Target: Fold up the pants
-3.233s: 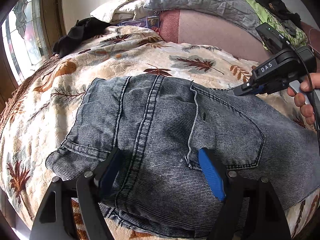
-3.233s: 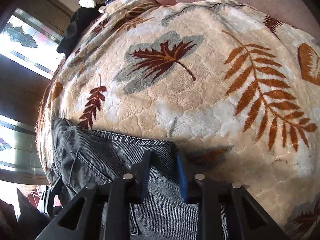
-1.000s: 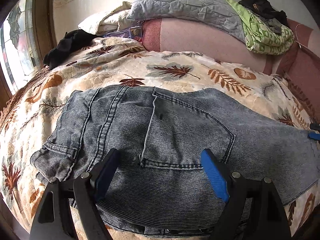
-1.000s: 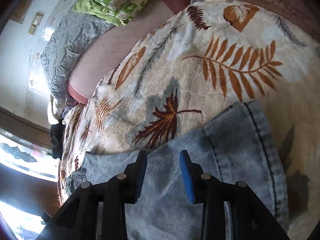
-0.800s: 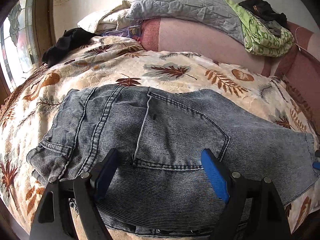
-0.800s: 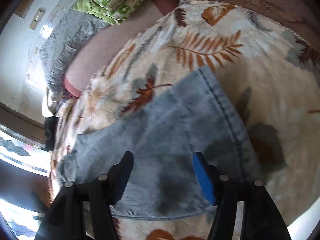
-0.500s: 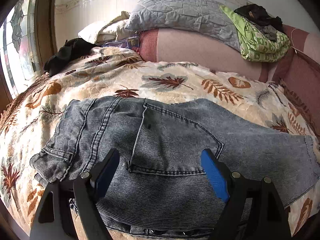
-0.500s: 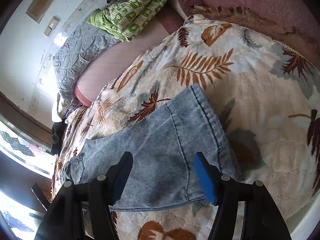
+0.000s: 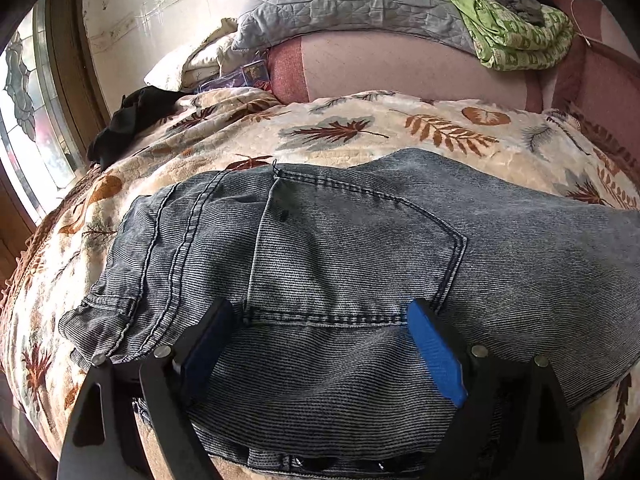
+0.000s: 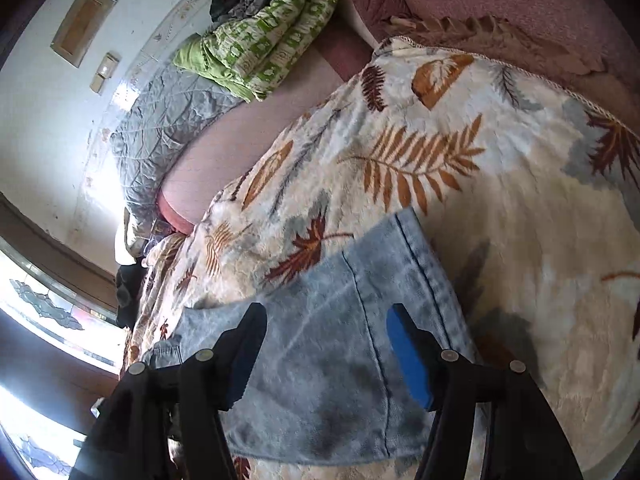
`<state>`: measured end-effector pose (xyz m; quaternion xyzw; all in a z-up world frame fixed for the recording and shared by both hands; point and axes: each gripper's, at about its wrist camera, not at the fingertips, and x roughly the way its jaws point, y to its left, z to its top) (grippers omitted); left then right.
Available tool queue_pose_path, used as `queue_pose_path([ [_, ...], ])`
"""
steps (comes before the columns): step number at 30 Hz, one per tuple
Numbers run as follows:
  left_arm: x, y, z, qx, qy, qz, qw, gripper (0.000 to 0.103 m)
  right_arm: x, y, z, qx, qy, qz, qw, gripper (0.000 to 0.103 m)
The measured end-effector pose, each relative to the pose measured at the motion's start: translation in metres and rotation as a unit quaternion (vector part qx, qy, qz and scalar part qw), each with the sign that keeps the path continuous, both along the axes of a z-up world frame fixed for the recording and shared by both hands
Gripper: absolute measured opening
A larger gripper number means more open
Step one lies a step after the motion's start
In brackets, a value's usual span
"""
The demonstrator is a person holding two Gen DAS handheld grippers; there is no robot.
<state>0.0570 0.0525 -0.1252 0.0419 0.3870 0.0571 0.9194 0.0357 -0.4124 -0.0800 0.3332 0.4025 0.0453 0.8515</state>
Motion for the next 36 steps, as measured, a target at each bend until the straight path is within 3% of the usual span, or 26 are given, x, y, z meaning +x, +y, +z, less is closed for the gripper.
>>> queue_pose_path([
  [4, -0.001, 0.002, -0.001, -0.004, -0.004, 0.0, 1.0, 0.09, 0.042, -0.006, -0.008, 0.048, 0.01, 0.005, 0.999, 0.066],
  [7, -0.001, 0.001, -0.003, -0.001, -0.007, 0.001, 1.0, 0.091, 0.06, -0.018, -0.035, 0.021, 0.064, -0.027, 0.997, 0.066],
  [8, -0.001, 0.001, -0.003, 0.0, -0.008, 0.002, 1.0, 0.092, 0.061, -0.024, -0.048, 0.044, 0.078, -0.03, 0.996, 0.066],
  [10, -0.001, 0.001, -0.004, 0.001, -0.01, 0.003, 0.9999, 0.092, 0.053, -0.032, -0.048, 0.075, 0.053, -0.039, 0.995, 0.066],
  [13, 0.0, 0.0, -0.005, 0.001, -0.01, 0.007, 0.9999, 0.094, 0.035, -0.03, -0.028, 0.054, 0.023, -0.039, 0.998, 0.066],
  [16, 0.0, 0.001, -0.005, 0.0, -0.01, 0.008, 0.9999, 0.095, 0.008, -0.018, -0.014, 0.066, 0.002, -0.013, 0.998, 0.066],
  [20, 0.001, 0.001, -0.005, -0.001, -0.01, 0.009, 0.9999, 0.095, -0.027, 0.009, -0.012, 0.047, 0.013, 0.028, 0.998, 0.066],
  [24, 0.001, 0.001, -0.005, -0.001, -0.009, 0.01, 0.9999, 0.095, -0.041, 0.02, -0.041, 0.014, 0.058, 0.035, 0.998, 0.071],
  [27, 0.0, 0.002, -0.004, -0.003, -0.01, 0.009, 0.9999, 0.095, -0.044, 0.016, -0.031, 0.022, 0.032, 0.028, 0.999, 0.071],
  [30, -0.001, 0.003, -0.003, -0.006, -0.009, 0.007, 0.9999, 0.095, -0.054, 0.017, -0.02, 0.0, -0.012, 0.018, 1.0, 0.071],
  [32, -0.001, 0.004, -0.002, -0.01, -0.008, 0.007, 0.9999, 0.095, -0.052, 0.02, -0.024, 0.0, -0.003, 0.021, 1.0, 0.072],
  [34, -0.002, 0.003, 0.001, -0.013, -0.009, 0.008, 0.9998, 0.095, -0.044, 0.024, -0.036, -0.013, 0.04, 0.025, 0.999, 0.073],
  [36, -0.009, 0.001, 0.013, -0.013, -0.034, 0.002, 0.9993, 0.095, -0.044, 0.028, -0.034, -0.031, 0.035, 0.031, 0.998, 0.073],
])
